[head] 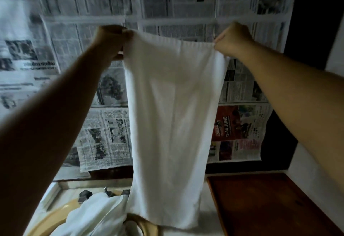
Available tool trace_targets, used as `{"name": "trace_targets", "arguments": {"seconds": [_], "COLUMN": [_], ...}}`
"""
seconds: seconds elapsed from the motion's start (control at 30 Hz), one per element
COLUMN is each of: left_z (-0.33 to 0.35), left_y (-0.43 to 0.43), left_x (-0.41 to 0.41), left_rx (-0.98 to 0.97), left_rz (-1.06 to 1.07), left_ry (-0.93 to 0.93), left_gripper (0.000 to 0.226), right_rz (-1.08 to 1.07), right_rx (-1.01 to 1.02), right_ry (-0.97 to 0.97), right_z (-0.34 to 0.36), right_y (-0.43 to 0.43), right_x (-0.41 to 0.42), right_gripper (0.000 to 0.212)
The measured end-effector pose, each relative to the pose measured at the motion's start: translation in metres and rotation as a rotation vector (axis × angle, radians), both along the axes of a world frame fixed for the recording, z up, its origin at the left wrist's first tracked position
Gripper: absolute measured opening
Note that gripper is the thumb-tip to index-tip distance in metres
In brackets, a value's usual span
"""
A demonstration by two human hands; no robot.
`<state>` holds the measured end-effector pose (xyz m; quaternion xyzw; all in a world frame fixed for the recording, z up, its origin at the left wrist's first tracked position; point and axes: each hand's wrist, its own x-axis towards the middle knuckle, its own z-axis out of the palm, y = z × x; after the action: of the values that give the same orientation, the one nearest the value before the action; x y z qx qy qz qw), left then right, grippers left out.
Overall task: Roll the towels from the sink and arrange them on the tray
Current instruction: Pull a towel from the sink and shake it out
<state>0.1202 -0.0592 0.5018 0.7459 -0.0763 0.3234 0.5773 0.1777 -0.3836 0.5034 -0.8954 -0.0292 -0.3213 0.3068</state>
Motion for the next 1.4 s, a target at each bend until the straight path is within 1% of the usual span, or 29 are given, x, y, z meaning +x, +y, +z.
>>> {"name": "trace_targets", "arguments": {"seconds": [0.03,0.07,0.13,0.2,0.3,0.37,0.43,0.5,0.53,0.6,0.67,0.73,0.83,0.97,1.07,1.17,1.27,1.33,1.4], "left_z": [-0.009,-0.011,-0.013,-0.008,-0.017,-0.019,-0.023,-0.028,-0.030,-0.032,-0.035,-0.037,-0.036,-0.034,-0.034,-0.034,-0.033,-0.033,-0.031], "left_y": [-0.008,-0.007,-0.004,0.000,0.002,0.003,0.006,0.009,0.010,0.014,0.016,0.016,0.015,0.016,0.015,0.014,0.015,0.017,0.018], "left_x": [-0.003,-0.003,-0.004,-0.005,-0.008,-0.013,-0.013,-0.012,-0.011,-0.010,-0.007,-0.005,-0.003,-0.002,-0.003,-0.006,-0.008,-0.010,-0.011], "left_rx": [0.009,0.024,0.008,-0.007,0.016,0.001,-0.015,-0.018,-0.016,-0.016,-0.006,0.015,0.030,0.016,0.012,0.004,-0.007,-0.019,-0.027], "left_rz": [0.034,0.004,-0.010,-0.015,-0.087,-0.104,-0.131,-0.147,-0.153,-0.150,-0.142,-0.140,-0.136,-0.118,-0.099,-0.098,-0.100,-0.110,-0.126], "left_ry": [0.038,0.040,0.034,0.032,0.040,0.048,0.049,0.052,0.055,0.059,0.051,0.035,0.022,0.013,0.011,0.008,0.010,0.013,0.008], "left_gripper": [0.005,0.004,0.013,0.015,0.009,0.013,0.015,0.017,0.018,0.021,0.022,0.021,0.021,0.026,0.018,0.016,0.014,0.013,0.011], "right_rz": [0.014,0.028,0.071,0.144,0.225,0.255,0.258,0.263,0.254,0.213,0.184,0.194,0.194,0.208,0.235,0.229,0.183,0.123,0.099], "right_rx": [0.006,0.009,0.041,0.173,0.365,0.402,0.383,0.315,0.221,-0.068,-0.306,-0.425,-0.502,-0.537,-0.491,-0.430,-0.366,-0.288,-0.189], "right_ry": [0.015,0.066,0.160,0.213,0.255,0.277,0.267,0.258,0.244,0.187,0.146,0.160,0.157,0.166,0.212,0.212,0.133,0.036,0.017], "right_z": [0.000,0.000,0.000,0.001,0.006,0.007,0.008,0.007,0.007,0.008,0.009,0.010,0.009,0.009,0.009,0.009,0.008,0.006,0.006], "right_y": [0.000,0.003,0.006,0.005,0.001,-0.001,-0.002,-0.004,-0.005,-0.011,-0.017,-0.023,-0.027,-0.033,-0.036,-0.036,-0.034,-0.029,-0.023], "right_x": [0.002,-0.003,-0.007,-0.007,-0.010,-0.012,-0.012,-0.013,-0.016,-0.015,-0.015,-0.015,-0.014,-0.010,-0.011,-0.009,-0.008,-0.008,-0.007], "right_gripper": [0.012,0.013,0.018,0.026,0.031,0.030,0.031,0.025,0.020,0.008,0.011,0.015,0.017,0.017,0.016,0.017,0.019,0.019,0.020]}}
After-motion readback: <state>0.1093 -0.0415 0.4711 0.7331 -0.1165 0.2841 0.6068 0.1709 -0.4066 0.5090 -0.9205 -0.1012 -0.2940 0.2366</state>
